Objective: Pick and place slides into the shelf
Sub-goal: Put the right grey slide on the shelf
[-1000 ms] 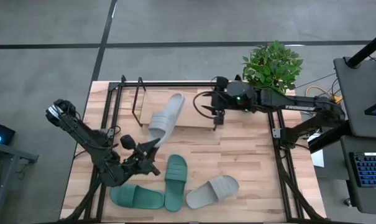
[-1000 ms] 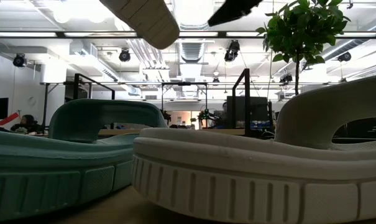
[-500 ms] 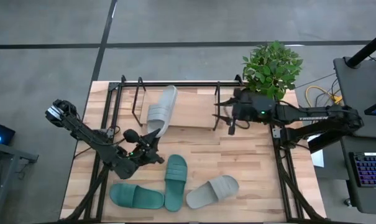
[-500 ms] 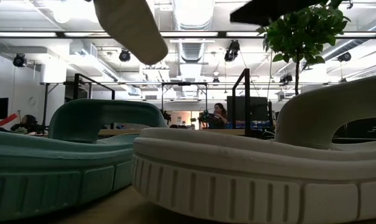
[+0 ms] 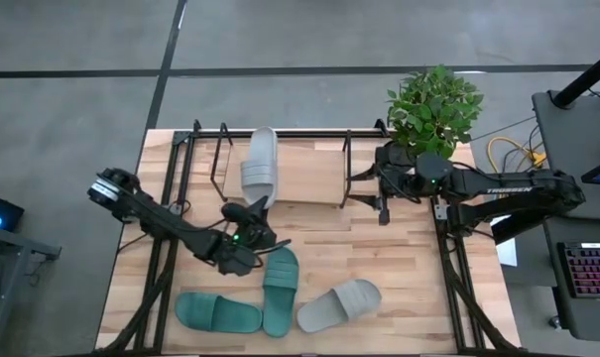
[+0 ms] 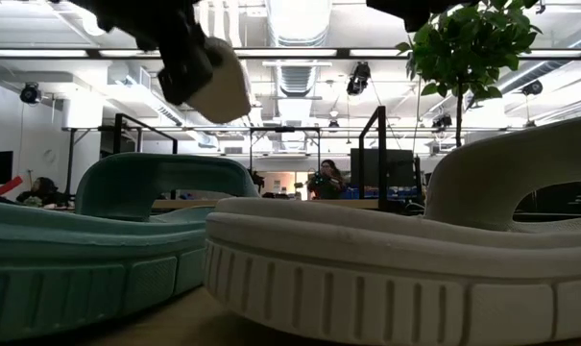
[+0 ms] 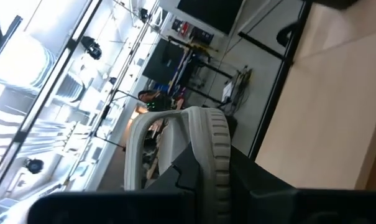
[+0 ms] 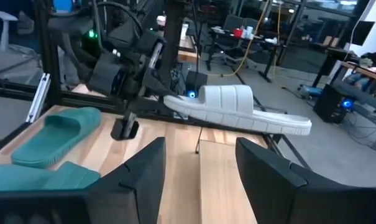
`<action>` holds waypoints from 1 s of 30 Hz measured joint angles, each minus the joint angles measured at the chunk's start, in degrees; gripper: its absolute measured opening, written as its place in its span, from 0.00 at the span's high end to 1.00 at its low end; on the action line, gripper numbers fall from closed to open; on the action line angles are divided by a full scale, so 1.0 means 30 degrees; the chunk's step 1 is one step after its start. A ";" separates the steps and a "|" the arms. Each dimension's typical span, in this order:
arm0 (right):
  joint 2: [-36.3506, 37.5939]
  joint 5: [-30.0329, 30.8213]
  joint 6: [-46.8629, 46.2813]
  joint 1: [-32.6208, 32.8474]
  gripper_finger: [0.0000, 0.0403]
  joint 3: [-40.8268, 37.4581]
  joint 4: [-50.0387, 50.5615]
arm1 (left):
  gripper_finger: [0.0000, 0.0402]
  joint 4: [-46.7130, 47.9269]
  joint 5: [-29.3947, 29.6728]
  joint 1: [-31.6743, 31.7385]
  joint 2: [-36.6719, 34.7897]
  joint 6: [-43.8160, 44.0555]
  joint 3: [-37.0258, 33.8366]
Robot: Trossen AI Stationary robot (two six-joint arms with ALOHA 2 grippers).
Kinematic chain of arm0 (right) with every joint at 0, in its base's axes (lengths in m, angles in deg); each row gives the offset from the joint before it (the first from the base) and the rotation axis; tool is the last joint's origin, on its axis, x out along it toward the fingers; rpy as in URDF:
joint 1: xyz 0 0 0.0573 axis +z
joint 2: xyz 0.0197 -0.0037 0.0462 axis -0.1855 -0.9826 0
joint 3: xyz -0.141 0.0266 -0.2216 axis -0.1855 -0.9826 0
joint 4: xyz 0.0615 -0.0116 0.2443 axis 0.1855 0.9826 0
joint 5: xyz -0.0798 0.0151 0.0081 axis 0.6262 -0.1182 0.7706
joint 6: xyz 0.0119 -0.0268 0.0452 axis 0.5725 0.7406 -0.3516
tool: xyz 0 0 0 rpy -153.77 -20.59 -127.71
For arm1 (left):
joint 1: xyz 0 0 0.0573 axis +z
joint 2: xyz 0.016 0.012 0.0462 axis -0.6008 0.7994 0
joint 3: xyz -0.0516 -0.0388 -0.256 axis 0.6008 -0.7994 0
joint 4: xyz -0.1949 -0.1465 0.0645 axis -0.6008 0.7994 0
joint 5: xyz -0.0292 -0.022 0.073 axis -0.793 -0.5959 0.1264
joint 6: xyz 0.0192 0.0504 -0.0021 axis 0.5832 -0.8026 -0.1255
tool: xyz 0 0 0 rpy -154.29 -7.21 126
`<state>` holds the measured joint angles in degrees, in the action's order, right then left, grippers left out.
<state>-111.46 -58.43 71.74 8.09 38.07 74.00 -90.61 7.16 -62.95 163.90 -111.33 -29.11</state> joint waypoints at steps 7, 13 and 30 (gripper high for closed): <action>-0.0030 0.0000 0.0364 0.0041 0.54 -0.0015 0.0476 | 0.97 -0.0016 0.0010 0.0303 0.1101 0.0076 -0.0192; -0.0037 0.0000 0.0424 0.0041 0.54 -0.0015 0.0513 | 0.97 -0.0020 -0.0004 0.0426 0.1514 0.0503 -0.1070; -0.0037 0.0000 0.0576 0.0041 0.54 -0.0015 0.0484 | 0.97 0.1187 -0.3347 0.1068 0.1072 0.5096 -0.3642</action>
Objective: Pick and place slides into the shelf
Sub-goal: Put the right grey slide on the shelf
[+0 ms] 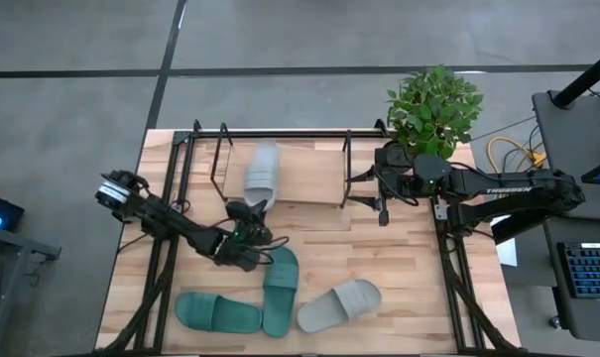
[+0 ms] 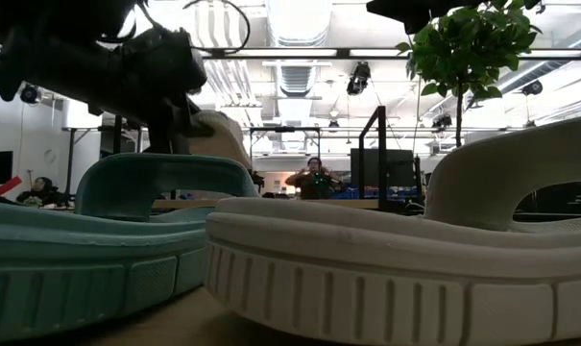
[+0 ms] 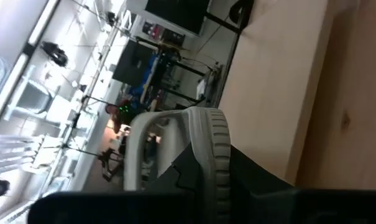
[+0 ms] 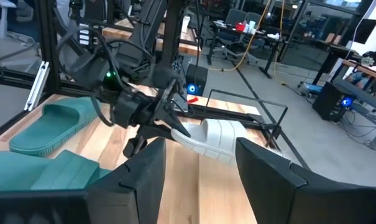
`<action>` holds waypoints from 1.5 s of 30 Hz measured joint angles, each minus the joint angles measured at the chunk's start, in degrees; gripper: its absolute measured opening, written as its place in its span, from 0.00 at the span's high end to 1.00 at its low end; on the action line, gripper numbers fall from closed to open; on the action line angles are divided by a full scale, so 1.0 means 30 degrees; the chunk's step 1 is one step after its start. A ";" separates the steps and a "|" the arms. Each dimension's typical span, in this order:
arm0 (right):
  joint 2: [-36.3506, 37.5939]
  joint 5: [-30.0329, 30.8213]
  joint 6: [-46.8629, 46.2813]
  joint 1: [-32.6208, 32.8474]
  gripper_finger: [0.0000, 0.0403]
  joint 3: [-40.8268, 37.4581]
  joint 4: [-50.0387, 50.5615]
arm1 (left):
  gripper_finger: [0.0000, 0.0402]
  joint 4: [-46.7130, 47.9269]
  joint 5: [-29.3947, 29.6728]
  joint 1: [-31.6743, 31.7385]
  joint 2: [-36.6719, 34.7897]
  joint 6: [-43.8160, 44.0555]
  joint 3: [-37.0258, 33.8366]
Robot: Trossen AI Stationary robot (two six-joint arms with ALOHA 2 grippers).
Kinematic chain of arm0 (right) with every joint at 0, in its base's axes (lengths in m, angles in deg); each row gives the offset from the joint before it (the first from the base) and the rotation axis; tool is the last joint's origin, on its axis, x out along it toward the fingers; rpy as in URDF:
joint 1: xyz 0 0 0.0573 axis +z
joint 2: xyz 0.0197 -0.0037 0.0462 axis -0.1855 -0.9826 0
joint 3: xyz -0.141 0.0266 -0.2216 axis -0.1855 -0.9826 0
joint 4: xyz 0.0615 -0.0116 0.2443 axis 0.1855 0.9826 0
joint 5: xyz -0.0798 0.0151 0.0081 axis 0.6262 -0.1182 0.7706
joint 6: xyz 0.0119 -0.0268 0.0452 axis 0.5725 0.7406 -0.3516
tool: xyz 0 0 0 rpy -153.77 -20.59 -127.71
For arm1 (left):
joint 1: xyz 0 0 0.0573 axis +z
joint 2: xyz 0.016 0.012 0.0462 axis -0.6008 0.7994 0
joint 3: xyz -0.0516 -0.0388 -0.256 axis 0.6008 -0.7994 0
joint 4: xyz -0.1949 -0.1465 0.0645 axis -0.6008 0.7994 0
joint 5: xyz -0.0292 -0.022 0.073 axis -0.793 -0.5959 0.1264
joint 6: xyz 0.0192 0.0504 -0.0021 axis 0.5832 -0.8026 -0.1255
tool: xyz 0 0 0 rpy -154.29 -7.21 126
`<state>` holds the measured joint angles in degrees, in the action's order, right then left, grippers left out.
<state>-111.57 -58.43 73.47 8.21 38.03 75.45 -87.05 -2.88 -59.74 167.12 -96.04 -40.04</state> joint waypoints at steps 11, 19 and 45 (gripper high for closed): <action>-0.0007 0.0000 -0.0043 0.0000 0.54 0.0000 0.0452 | 0.97 0.5577 -0.0068 0.0045 -0.0636 0.5337 -0.0076; -0.0007 0.0000 -0.0058 -0.0007 0.54 0.0000 0.0754 | 0.97 0.6273 0.1525 0.0113 -0.0592 0.5409 -0.0103; -0.0007 0.0000 -0.0214 -0.0007 0.54 0.0000 0.1129 | 0.97 0.6993 0.0240 0.0914 -0.0480 0.7057 -0.2285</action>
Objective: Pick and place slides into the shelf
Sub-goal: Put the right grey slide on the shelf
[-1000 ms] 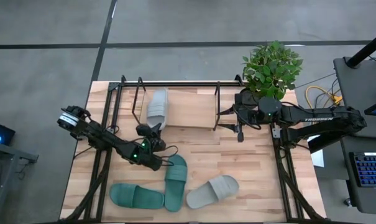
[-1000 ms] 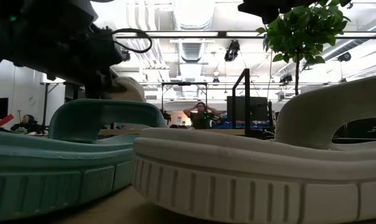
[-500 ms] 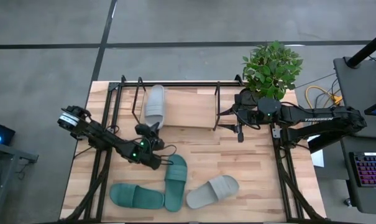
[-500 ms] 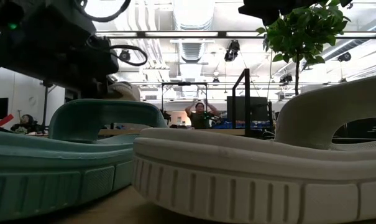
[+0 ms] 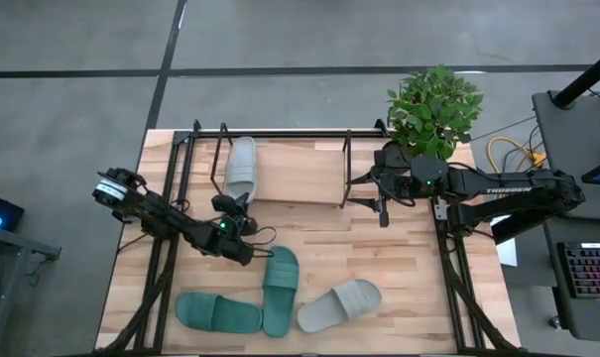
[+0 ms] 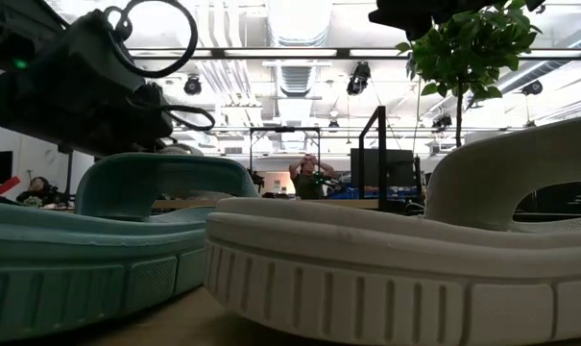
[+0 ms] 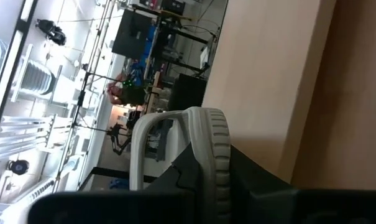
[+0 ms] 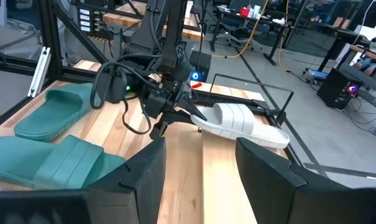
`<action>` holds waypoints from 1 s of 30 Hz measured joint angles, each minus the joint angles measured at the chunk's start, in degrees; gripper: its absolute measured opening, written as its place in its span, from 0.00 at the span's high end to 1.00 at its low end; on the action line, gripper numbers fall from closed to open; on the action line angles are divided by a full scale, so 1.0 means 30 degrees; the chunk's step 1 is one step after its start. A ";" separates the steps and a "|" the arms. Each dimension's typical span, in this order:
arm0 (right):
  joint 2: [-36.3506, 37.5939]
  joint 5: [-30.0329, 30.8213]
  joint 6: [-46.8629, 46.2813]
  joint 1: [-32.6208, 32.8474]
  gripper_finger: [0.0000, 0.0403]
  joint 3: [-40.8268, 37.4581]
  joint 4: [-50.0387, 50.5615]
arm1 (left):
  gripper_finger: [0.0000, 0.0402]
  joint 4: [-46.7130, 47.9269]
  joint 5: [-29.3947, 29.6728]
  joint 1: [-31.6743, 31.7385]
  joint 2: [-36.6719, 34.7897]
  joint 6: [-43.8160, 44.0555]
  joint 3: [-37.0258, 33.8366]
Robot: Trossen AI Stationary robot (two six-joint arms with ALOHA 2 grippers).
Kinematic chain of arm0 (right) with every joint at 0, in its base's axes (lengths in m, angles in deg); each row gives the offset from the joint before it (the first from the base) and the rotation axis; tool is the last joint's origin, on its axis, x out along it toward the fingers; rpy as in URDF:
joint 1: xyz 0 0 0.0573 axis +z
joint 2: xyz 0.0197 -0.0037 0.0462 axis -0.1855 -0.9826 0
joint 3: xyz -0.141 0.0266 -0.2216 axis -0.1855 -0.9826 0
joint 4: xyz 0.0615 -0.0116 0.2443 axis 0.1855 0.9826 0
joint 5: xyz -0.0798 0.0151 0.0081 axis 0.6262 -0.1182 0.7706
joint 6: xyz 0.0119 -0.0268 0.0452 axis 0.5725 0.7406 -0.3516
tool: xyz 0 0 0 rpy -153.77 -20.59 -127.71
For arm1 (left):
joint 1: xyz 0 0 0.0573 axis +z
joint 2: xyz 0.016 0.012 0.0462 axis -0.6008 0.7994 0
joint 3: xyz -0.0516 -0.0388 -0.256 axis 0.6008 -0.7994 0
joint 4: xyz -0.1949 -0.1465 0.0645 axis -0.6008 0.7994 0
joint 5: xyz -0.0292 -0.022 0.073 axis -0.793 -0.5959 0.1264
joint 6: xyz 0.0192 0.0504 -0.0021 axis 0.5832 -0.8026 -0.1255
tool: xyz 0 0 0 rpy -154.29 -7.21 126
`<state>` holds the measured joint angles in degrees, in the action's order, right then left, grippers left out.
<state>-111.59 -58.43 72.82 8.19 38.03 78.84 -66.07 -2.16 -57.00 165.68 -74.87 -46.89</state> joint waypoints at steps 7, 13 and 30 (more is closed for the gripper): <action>0.0000 0.0000 0.0003 0.0002 0.54 0.0000 0.0007 | 0.97 0.0018 -0.1629 0.0213 0.0018 -0.0007 -0.0210; 0.0000 0.0000 0.0005 0.0007 0.54 0.0000 0.0029 | 0.92 0.0045 -0.2376 0.0233 0.0018 -0.0007 -0.0253; 0.0000 -0.0005 0.0184 0.0007 0.54 0.0000 0.0267 | 0.87 0.2416 -0.6067 0.0339 -0.1757 0.1070 -0.0069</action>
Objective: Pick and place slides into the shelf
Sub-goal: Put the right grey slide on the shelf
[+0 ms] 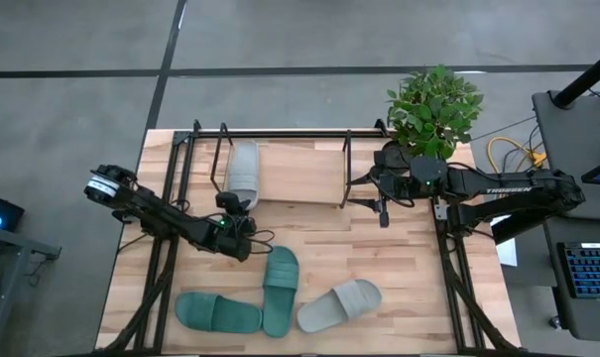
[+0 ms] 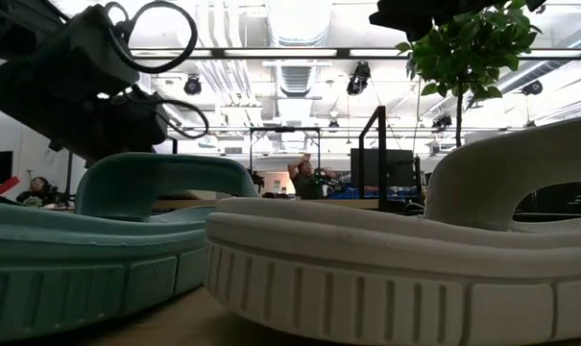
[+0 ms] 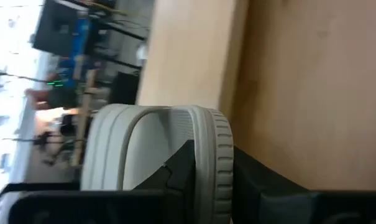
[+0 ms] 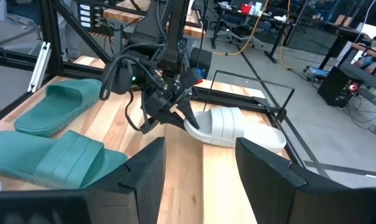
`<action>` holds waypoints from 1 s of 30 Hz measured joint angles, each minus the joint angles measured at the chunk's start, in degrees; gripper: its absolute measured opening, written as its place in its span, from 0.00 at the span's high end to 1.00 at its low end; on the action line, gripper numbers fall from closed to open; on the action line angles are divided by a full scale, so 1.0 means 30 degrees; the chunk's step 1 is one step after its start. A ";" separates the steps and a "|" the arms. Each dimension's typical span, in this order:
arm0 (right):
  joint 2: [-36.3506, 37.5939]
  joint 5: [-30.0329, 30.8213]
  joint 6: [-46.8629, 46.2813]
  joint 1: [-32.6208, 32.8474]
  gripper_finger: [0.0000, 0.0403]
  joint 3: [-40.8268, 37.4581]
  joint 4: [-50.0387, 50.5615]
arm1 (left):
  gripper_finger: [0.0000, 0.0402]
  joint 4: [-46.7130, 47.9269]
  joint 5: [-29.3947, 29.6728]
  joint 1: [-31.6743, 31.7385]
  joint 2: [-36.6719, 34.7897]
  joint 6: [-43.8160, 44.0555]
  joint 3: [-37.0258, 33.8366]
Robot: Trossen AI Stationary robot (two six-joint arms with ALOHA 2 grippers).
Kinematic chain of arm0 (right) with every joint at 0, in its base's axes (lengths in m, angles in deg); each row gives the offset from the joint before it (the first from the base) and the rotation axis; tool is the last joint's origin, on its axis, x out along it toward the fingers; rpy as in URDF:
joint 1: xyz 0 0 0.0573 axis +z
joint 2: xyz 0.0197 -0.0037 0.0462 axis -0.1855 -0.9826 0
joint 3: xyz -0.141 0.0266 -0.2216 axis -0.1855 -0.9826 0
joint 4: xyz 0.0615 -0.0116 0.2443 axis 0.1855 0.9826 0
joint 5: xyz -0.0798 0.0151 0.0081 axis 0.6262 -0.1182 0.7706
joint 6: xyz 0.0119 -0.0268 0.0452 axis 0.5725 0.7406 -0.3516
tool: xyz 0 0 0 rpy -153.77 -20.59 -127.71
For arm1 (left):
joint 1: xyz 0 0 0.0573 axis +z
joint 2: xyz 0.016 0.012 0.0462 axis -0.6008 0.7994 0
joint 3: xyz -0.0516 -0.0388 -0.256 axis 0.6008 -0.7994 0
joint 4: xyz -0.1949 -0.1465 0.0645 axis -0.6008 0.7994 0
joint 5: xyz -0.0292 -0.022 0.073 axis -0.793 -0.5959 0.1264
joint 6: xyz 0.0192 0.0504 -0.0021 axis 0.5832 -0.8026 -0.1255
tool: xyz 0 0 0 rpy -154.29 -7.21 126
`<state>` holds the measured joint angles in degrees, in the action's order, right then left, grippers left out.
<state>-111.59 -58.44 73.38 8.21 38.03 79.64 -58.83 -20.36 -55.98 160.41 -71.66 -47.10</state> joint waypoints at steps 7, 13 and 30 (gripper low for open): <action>0.0000 0.0005 0.0030 -0.0007 0.54 0.0000 -0.0019 | 0.87 0.4107 -0.2259 -0.0008 -0.2495 0.2501 -0.0015; 0.0000 0.0005 0.0030 0.0000 0.54 0.0000 -0.0027 | 0.87 0.4632 -0.3784 -0.0004 -0.4384 0.2260 -0.0015; 0.0000 0.0005 0.0215 -0.0007 0.54 0.0000 -0.0041 | 0.49 0.5565 -0.6153 0.0113 -0.5222 0.2399 0.0034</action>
<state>-111.59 -58.43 74.02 8.19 38.03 79.52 -42.13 -38.82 -55.65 144.74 -64.47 -47.00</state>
